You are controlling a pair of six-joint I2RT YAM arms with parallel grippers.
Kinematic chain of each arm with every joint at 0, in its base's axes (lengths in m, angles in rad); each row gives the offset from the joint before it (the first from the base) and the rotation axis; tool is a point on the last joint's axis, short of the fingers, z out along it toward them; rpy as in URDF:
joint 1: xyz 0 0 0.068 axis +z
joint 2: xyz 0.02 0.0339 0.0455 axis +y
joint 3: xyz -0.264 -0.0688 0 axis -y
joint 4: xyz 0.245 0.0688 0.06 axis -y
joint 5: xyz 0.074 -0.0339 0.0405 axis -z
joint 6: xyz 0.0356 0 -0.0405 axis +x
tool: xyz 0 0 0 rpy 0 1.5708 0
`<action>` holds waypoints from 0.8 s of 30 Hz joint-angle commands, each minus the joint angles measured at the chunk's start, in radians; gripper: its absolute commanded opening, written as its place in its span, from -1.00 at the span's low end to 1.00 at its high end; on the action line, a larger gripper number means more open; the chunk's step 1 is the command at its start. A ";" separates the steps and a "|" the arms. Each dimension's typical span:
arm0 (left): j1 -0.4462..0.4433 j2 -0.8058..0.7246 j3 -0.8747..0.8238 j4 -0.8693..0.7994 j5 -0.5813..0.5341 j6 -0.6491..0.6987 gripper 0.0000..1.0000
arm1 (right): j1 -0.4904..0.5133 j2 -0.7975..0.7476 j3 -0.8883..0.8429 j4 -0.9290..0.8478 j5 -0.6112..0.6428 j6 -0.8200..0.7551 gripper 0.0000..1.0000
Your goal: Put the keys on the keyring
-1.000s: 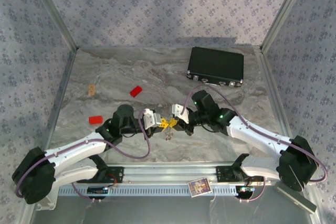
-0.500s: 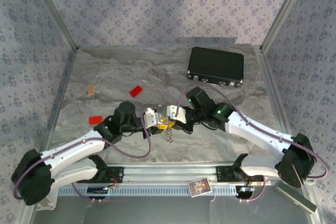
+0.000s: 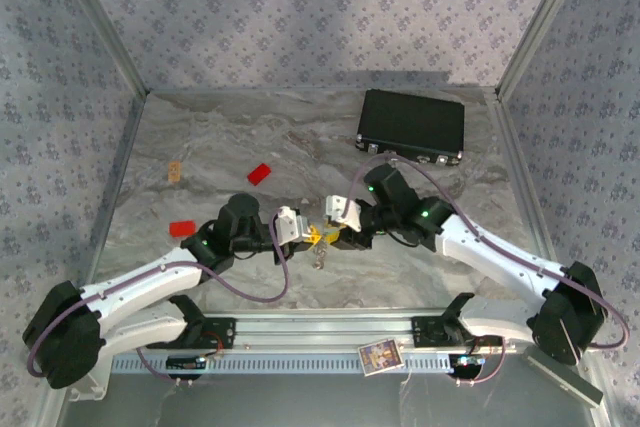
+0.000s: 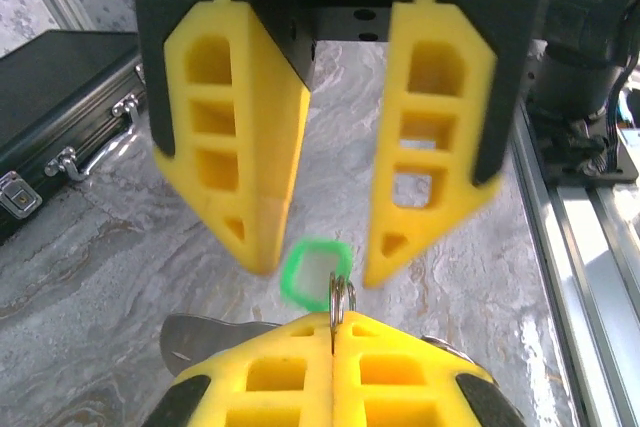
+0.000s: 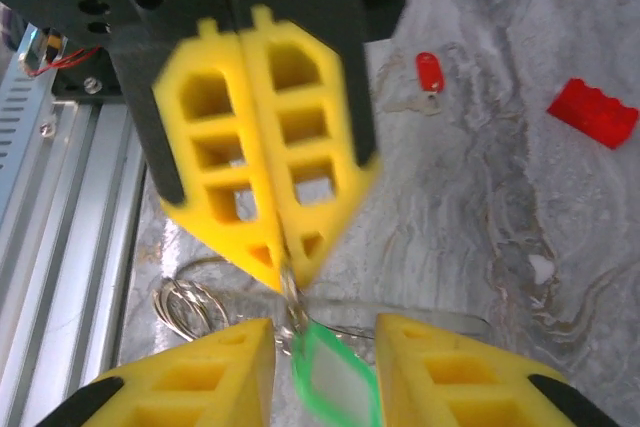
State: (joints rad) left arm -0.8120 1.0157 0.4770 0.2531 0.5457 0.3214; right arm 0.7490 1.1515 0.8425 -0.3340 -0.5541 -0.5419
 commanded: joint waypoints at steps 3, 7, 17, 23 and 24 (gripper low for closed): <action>0.002 0.009 -0.052 0.209 0.028 -0.059 -1.00 | -0.032 -0.059 -0.088 0.133 -0.094 0.121 -0.29; 0.002 0.012 -0.064 0.243 0.035 -0.077 -1.00 | -0.029 -0.051 -0.107 0.129 -0.081 0.131 -0.27; 0.003 0.012 -0.088 0.307 0.033 -0.119 -1.00 | -0.023 -0.037 -0.116 0.089 -0.047 0.115 -0.62; 0.003 0.012 -0.089 0.325 0.045 -0.133 -1.00 | -0.022 -0.034 -0.117 0.092 -0.068 0.116 -0.89; 0.003 0.014 -0.089 0.332 0.049 -0.134 -1.00 | -0.023 -0.029 -0.115 0.100 -0.077 0.118 -0.94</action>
State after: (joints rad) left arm -0.8108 1.0306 0.3901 0.4992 0.5503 0.2077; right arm 0.7250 1.1137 0.7353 -0.2363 -0.6117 -0.4339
